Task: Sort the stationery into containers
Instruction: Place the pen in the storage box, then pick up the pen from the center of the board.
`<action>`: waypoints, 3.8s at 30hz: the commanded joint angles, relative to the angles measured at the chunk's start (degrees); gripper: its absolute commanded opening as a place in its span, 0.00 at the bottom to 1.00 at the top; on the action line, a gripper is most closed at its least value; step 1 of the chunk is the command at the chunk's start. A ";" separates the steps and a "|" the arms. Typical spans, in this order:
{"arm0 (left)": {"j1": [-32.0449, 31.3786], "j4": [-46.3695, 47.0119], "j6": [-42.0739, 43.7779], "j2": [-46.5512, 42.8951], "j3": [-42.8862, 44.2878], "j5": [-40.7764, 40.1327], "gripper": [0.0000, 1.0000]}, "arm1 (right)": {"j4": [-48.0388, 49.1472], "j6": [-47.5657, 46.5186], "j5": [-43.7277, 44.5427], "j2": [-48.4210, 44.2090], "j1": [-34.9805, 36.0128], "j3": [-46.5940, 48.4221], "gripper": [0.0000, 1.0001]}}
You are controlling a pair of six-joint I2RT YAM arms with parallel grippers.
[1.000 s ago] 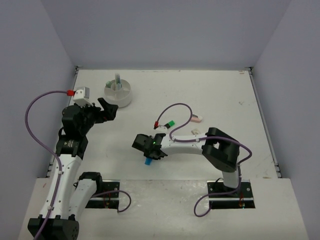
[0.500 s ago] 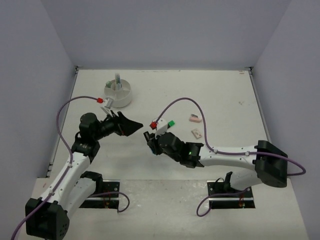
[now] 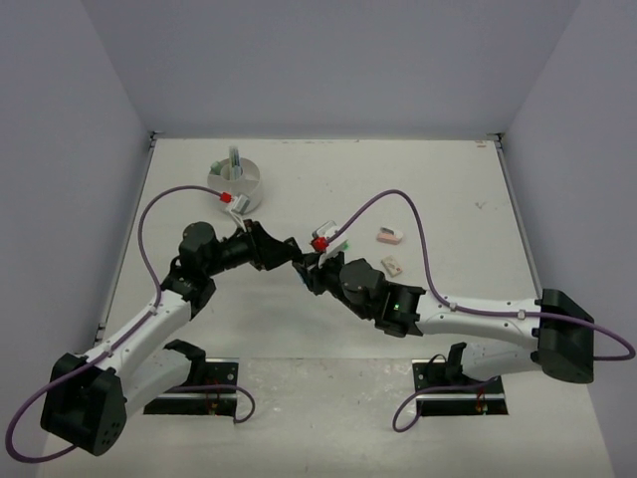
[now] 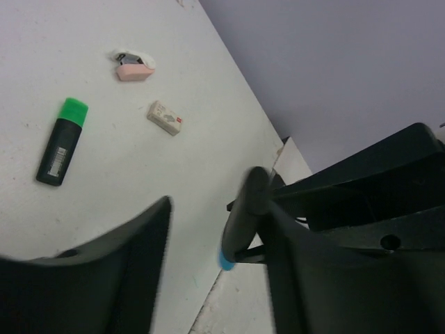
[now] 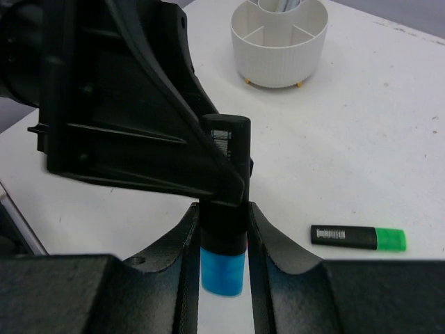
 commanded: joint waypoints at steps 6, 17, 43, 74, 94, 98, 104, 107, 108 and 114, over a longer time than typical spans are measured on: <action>-2.68 3.65 0.42 0.71 3.49 -5.18 0.00 | 2.61 -1.41 2.35 -0.92 0.27 0.05 0.48; 4.12 -25.07 16.74 11.06 27.89 -72.76 0.00 | -6.24 9.97 14.04 -3.65 -5.22 -2.73 0.99; 17.23 -10.13 10.88 37.78 35.29 -61.23 0.21 | -5.08 13.14 0.89 -9.93 -11.92 -7.90 0.99; 14.62 -27.06 17.08 -4.05 15.87 -37.52 1.00 | -59.94 56.83 -4.08 45.92 -23.63 45.29 0.65; 14.51 -22.23 14.24 -2.12 13.35 -22.59 1.00 | -34.14 30.49 -2.33 31.44 -16.91 22.45 0.00; 11.91 -13.55 10.01 -0.34 10.04 -11.90 1.00 | -12.20 5.59 5.35 18.67 -4.06 10.05 0.00; 2.35 -5.84 6.01 2.86 7.29 -10.28 0.97 | 6.20 -5.58 11.23 10.84 3.40 3.38 0.00; 1.35 -6.16 6.18 2.20 6.97 -11.19 0.90 | 9.42 -5.88 12.11 9.32 4.43 2.26 0.00; 1.32 -6.47 6.31 1.78 6.91 -10.97 0.87 | 10.03 -5.88 12.21 8.79 4.55 1.97 0.00; 1.35 -3.41 4.63 -1.27 5.39 -6.25 0.76 | 9.49 -6.70 12.73 8.87 4.58 3.78 0.00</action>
